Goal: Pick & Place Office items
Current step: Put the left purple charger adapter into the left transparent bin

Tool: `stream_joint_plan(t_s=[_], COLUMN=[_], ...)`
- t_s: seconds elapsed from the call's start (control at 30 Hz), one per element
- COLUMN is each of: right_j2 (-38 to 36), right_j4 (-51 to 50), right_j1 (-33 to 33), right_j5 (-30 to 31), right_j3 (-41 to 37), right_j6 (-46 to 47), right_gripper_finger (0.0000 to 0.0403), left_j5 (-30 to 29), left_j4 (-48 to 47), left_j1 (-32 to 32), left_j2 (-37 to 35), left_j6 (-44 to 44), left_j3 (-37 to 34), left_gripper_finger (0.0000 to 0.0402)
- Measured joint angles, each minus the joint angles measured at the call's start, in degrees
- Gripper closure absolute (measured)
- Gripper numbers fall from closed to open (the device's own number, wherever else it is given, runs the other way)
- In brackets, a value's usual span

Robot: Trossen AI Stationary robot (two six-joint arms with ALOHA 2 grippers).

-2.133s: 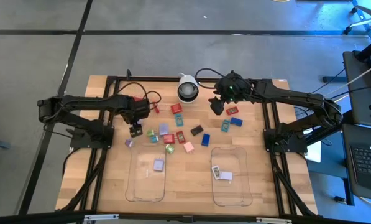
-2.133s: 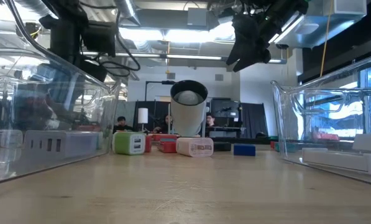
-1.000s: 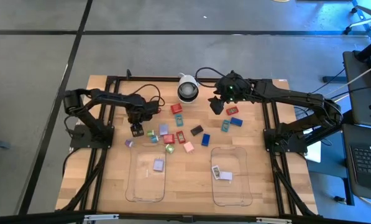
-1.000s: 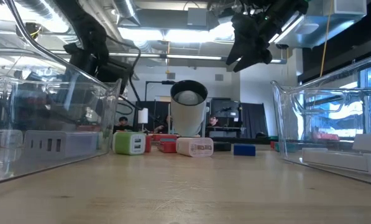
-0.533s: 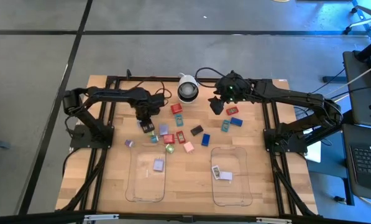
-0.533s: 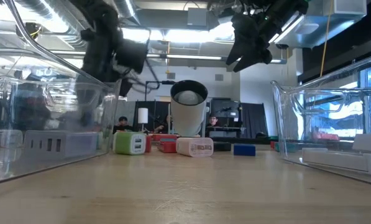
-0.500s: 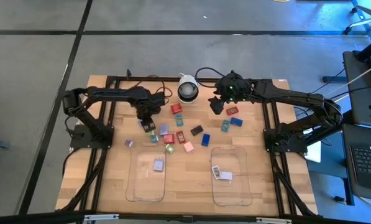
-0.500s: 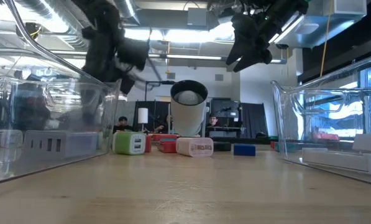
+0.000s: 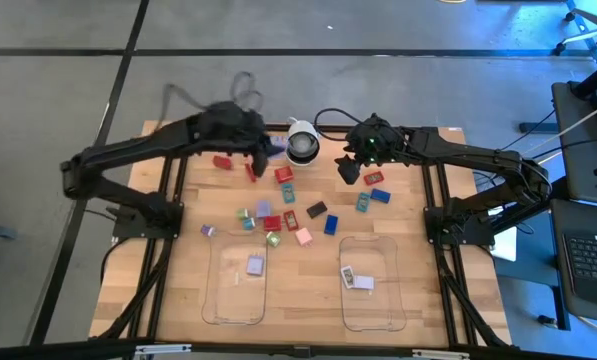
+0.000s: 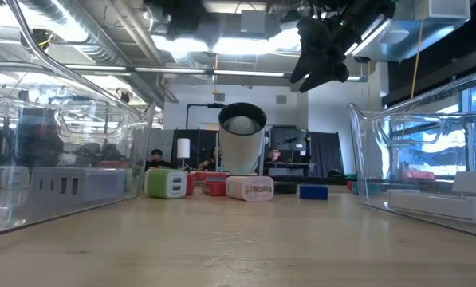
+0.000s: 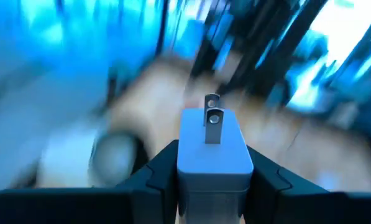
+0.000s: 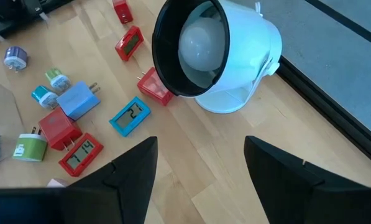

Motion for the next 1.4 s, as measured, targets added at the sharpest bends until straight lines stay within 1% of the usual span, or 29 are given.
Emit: stream_joint_plan(t_s=[0.1,0.23,0.37,0.63,0.73,0.8,0.87,0.97,1.07,1.2,1.3,1.4], right_j2=[0.0,0.0,0.0,0.0,0.0,0.0,0.0,0.0,0.0,0.0,0.0,0.0], right_j4=[0.01,0.02,0.03,0.05,0.04,0.06,0.06,0.06,0.06,0.06,0.06,0.06], right_j1=[0.01,-0.01,0.01,0.01,0.05,0.05,0.05,0.09,0.92,3.72,6.6,9.49], right_j5=[0.0,0.03,0.03,0.06,0.18,0.18,0.18,0.16,0.2,0.17,0.17,0.26], right_j3=[0.0,0.0,0.0,0.0,0.0,0.0,0.0,0.0,0.0,0.0,0.0,0.0], right_j6=[-0.1,-1.34,-1.25,2.72,4.94,6.99,9.22,13.02,17.17,21.05,23.03,23.43], right_gripper_finger=[0.0159,0.0159,0.0159,0.0159,0.0159,0.0159,0.0159,0.0159,0.0159,0.0159,0.0159,0.0159], left_j5=[-0.84,-4.63,-7.19,-7.41,-7.53,-8.31,-8.89,-9.02,-11.23,-16.01,-17.34,-18.14], left_j4=[11.04,19.06,23.83,29.65,29.71,29.65,27.92,22.89,13.51,-2.56,-13.08,-21.41], left_j1=[-2.75,-7.51,-12.41,-20.06,-22.46,-24.13,-25.83,-28.21,-31.12,-34.65,-37.02,-40.18], left_j2=[-3.83,-5.68,-4.76,-1.39,-1.35,-1.38,-1.77,-2.36,-2.53,-2.53,-2.53,-2.26], left_j6=[-0.48,1.44,4.37,5.09,5.04,3.37,-0.65,-9.55,-17.23,-27.5,-35.27,-39.97], left_j3=[-0.87,-0.98,-1.04,-1.07,-1.09,-1.09,-1.09,-1.07,-1.07,-1.09,-1.09,-1.09], left_gripper_finger=[0.0287,0.0287,0.0287,0.0282,0.0279,0.028,0.0282,0.0281,0.028,0.028,0.0281,0.028])
